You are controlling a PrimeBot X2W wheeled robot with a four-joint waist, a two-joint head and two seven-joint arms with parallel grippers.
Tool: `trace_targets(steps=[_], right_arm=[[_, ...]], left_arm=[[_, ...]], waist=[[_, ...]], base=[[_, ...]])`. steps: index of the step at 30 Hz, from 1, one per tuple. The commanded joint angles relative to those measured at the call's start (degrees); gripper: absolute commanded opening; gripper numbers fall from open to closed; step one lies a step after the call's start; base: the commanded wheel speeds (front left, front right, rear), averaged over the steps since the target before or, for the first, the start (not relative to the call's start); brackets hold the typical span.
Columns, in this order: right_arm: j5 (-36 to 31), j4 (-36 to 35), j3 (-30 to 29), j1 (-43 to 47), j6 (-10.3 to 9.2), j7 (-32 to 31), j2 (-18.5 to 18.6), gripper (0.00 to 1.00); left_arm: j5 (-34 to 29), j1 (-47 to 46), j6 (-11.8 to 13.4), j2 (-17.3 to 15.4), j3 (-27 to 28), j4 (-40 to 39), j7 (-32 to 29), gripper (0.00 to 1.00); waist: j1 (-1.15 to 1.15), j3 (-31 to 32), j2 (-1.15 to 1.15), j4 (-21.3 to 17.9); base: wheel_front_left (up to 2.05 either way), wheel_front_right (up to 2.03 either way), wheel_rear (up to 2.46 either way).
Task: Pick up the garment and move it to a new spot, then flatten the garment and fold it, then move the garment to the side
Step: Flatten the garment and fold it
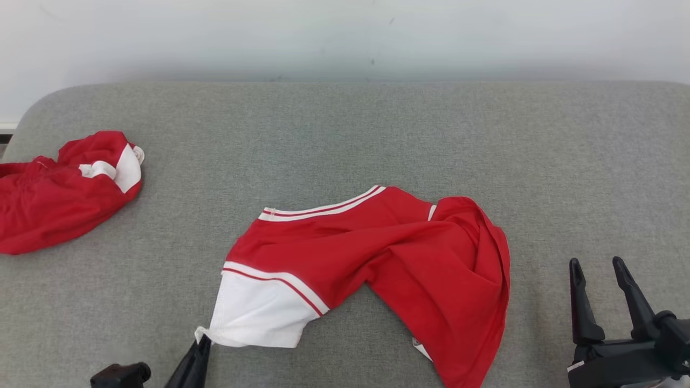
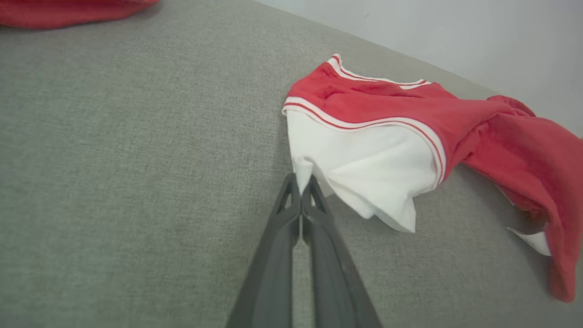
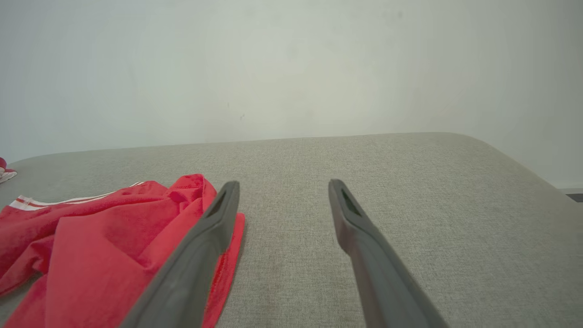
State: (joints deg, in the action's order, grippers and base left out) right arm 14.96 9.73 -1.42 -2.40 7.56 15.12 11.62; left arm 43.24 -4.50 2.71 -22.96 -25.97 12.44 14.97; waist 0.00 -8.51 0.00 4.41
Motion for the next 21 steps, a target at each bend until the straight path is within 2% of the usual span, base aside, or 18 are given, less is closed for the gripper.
trace_targets(steps=[1, 2, 3, 13, 21], right_arm=[[0.2, 0.1, -0.3, 0.3, -0.15, 0.0, 0.3, 1.00], [0.1, 0.2, -0.4, 0.5, -0.15, 0.0, 0.3, 1.00], [0.0, 0.3, -0.4, 0.6, -0.15, 0.0, 0.2, 1.00], [-0.3, 0.5, -0.5, 0.8, -0.15, 0.0, -0.2, 1.00], [0.4, 1.3, 0.9, 0.5, -0.15, 0.0, -0.1, 1.00]], left_arm=[[-0.5, 0.6, -0.2, 0.1, 0.4, 0.3, 0.3, 0.00], [-1.1, 1.2, -0.7, 1.0, 1.3, 0.5, 0.3, 0.42], [-1.5, 1.4, -0.5, 1.4, 2.0, 0.3, 0.3, 1.00], [-10.7, 3.2, 0.1, 4.8, 15.9, -8.6, 0.2, 1.00], [-20.3, 2.3, -1.9, 10.8, 24.1, -13.7, 0.2, 1.00]], waist=[[0.00, 0.1, 0.00, 0.3], [0.00, 0.4, 0.00, 0.5], [0.00, 0.5, 0.00, 0.7], [0.00, 1.8, 0.00, 1.4], [0.00, 2.0, 0.00, 0.2]], base=[[0.00, 0.00, 0.00], [0.00, 0.00, 0.00], [0.00, 0.00, 0.00], [0.00, 0.00, 0.00], [0.00, 0.00, 0.00]])
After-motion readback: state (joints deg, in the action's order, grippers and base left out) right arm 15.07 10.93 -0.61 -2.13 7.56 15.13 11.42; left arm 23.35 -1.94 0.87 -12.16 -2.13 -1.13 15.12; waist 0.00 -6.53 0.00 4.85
